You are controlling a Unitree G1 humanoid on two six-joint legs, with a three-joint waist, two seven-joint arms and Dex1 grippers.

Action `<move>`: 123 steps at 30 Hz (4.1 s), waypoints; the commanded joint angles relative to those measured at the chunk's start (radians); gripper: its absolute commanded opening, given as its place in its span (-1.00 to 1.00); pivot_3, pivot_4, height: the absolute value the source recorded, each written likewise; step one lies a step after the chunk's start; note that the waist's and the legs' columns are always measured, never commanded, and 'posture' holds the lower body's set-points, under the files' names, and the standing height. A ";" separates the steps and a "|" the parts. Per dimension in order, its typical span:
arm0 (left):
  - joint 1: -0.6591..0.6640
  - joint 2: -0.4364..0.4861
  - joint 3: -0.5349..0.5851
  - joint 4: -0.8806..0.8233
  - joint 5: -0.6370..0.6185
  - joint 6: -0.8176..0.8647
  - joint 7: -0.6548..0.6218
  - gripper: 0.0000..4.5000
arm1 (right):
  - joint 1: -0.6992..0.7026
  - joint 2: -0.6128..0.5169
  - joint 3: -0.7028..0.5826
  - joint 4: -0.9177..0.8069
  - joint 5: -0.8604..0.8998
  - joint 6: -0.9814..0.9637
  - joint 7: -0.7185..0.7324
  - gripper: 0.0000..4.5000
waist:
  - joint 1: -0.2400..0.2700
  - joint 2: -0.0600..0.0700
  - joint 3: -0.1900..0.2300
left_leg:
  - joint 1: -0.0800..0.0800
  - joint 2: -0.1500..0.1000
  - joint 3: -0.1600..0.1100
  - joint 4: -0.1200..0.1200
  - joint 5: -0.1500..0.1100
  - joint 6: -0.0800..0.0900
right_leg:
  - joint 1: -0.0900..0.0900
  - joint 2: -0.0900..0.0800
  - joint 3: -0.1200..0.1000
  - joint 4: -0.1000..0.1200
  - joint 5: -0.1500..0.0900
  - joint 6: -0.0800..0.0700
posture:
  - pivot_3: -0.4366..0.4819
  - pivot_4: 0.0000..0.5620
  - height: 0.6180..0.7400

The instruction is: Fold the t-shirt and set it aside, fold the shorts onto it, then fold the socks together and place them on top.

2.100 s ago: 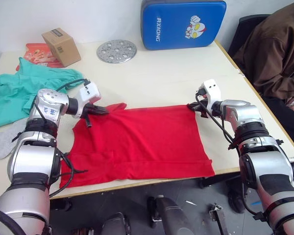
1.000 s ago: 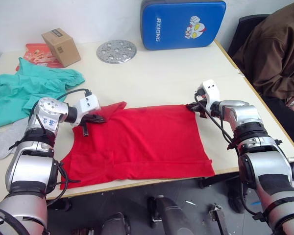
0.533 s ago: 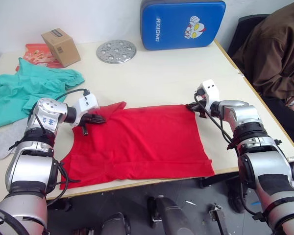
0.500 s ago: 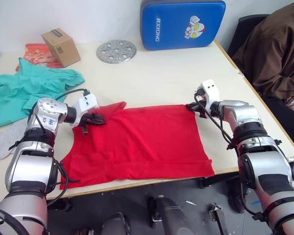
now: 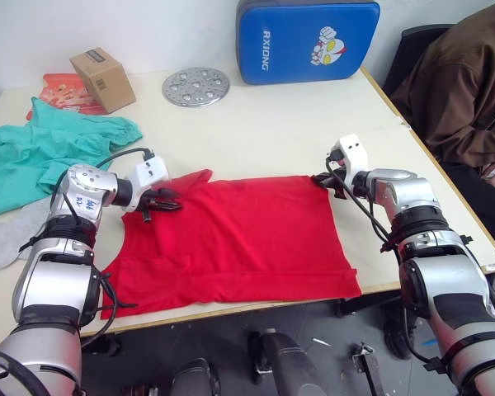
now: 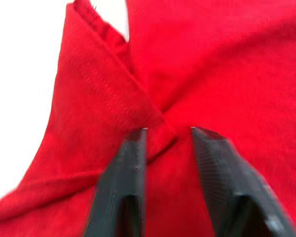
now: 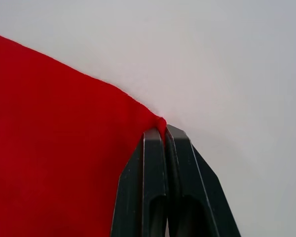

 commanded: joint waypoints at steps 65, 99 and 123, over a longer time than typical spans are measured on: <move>0.145 0.275 0.094 -0.181 -0.147 0.389 -0.404 -0.99 | 0.502 -0.424 0.214 -0.362 -0.624 -1.560 -0.217 -1.00 | 0.002 -0.007 0.000 | 0.016 0.001 0.004 -0.018 0.000 -0.001 | 0.017 0.006 0.008 -0.013 -0.002 0.003 | -0.05 -0.47 1.00; 0.019 0.100 0.004 0.007 -0.113 0.403 -0.054 -1.00 | 0.516 -0.208 0.130 -0.812 0.112 0.178 -0.127 -0.97 | 0.004 -0.011 0.000 | 0.025 0.002 0.007 -0.017 -0.001 -0.003 | 0.017 0.006 0.010 -0.007 -0.004 0.000 | -0.05 -0.47 1.00; 0.092 0.098 0.134 -0.254 -0.265 0.652 0.069 -1.00 | 0.519 -0.019 0.046 -1.071 0.224 0.354 -0.197 -0.97 | 0.007 -0.012 0.000 | 0.025 0.001 0.006 -0.017 -0.001 -0.004 | 0.017 0.006 0.010 -0.005 -0.005 0.000 | -0.05 -0.47 1.00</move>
